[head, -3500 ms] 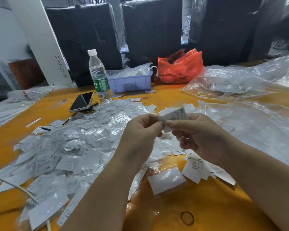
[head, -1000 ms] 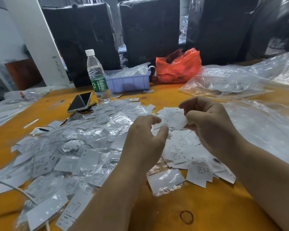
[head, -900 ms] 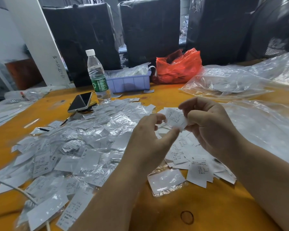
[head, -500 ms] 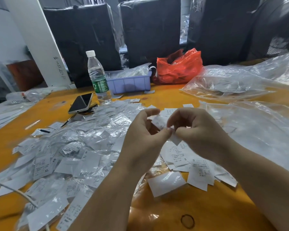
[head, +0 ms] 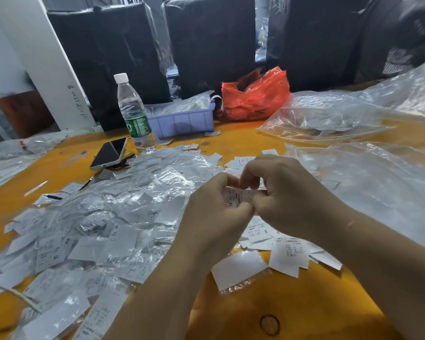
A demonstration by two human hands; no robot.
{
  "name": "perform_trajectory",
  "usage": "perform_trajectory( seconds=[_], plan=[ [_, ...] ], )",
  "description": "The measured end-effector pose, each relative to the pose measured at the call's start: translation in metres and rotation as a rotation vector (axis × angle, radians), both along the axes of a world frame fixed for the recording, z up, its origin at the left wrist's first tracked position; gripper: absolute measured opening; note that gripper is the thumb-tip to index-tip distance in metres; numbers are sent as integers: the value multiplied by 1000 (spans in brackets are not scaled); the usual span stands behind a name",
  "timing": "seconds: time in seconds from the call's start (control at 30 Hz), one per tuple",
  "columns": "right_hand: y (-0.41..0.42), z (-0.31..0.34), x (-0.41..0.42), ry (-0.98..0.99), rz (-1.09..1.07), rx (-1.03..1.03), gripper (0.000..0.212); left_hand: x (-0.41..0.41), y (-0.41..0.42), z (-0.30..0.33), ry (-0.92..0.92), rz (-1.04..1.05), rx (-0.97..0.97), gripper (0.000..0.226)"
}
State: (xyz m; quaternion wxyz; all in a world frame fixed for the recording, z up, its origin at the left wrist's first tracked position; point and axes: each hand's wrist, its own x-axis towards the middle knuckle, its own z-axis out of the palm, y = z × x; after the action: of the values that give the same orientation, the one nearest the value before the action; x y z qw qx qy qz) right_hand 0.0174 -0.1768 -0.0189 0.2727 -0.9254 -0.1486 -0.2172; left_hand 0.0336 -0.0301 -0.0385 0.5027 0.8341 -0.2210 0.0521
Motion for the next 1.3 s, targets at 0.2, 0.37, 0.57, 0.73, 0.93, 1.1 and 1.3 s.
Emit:
perform_trajectory(
  seconds=[0.2, 0.37, 0.57, 0.73, 0.93, 1.1, 1.3],
  plan=[
    [-6, 3, -8, 40, -106, -110, 22, -2, -2, 0, -77, 60, 68, 20],
    [-22, 9, -31, 39, -303, -316, 21, -6, -8, -2, -69, 52, 139, 17],
    [-32, -8, -50, 146, -453, -426, 27, -10, -11, -4, -77, 12, 139, 14],
    [-36, -17, -51, 214, -403, -379, 24, -11, -17, -6, -82, -22, 161, 14],
    [-36, -18, -55, 305, -563, -486, 21, -10, -19, -11, -73, -47, 184, 12],
    [-31, -17, -54, 301, -543, -433, 25, -8, -16, -12, -46, -46, 171, 12],
    [-33, -19, -56, 40, -519, -332, 29, -6, -14, -13, -32, -53, 128, 12]
  ],
)
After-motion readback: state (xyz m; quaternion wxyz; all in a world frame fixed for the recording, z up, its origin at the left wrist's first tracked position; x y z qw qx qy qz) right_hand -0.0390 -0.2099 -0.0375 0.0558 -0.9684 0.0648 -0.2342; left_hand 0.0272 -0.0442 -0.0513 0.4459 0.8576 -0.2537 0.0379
